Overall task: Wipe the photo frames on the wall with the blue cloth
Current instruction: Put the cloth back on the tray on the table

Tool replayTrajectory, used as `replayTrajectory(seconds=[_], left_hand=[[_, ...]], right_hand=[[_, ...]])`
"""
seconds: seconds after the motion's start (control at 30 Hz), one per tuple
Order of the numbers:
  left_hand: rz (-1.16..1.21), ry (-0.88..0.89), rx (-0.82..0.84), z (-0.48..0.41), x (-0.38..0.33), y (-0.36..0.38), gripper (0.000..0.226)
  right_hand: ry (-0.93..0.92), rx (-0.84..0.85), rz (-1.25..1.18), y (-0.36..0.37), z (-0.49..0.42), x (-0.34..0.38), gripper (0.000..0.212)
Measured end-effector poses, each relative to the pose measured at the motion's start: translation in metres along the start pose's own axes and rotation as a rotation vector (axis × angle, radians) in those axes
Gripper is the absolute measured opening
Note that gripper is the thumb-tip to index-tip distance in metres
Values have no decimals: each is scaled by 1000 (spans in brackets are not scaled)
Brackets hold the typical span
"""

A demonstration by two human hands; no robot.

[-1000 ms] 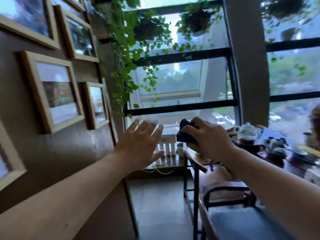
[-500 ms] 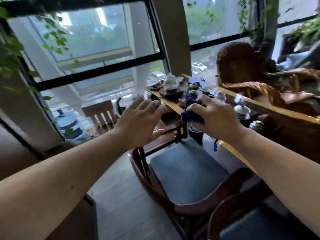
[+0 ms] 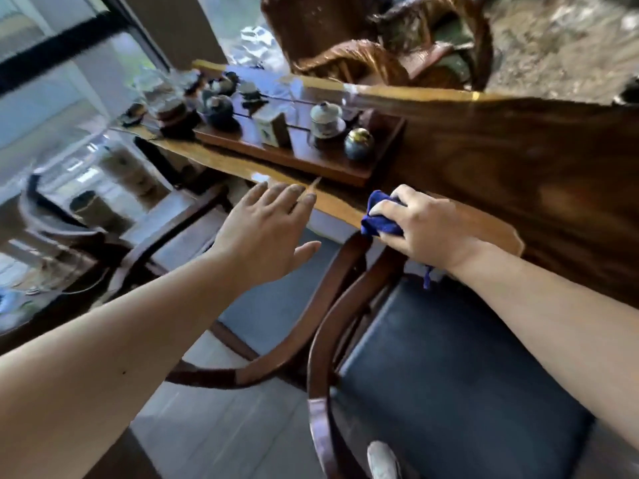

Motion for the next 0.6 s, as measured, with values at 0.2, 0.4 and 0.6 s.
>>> replayTrajectory(seconds=[0.2,0.4,0.6], left_hand=[[179,8,40,-38,-38,47,74],[277,-37,51,-53,-50,92,71],[286,-53,133,-61,-59,131,72]], right_hand=[[197,84,56,24,23,-74,30],[296,173,129,78,23,-138,32],[326,221,175,124,7,-180,57]])
Point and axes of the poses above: each hand's wrist, its own z-axis away from the middle knuckle, its own y-axis out of the palm, x = y × z, the point moved 3 cm from there along -z, towards the middle knuckle, and after that the axes turned 7 degrees about -z, right-handed, at the moved point
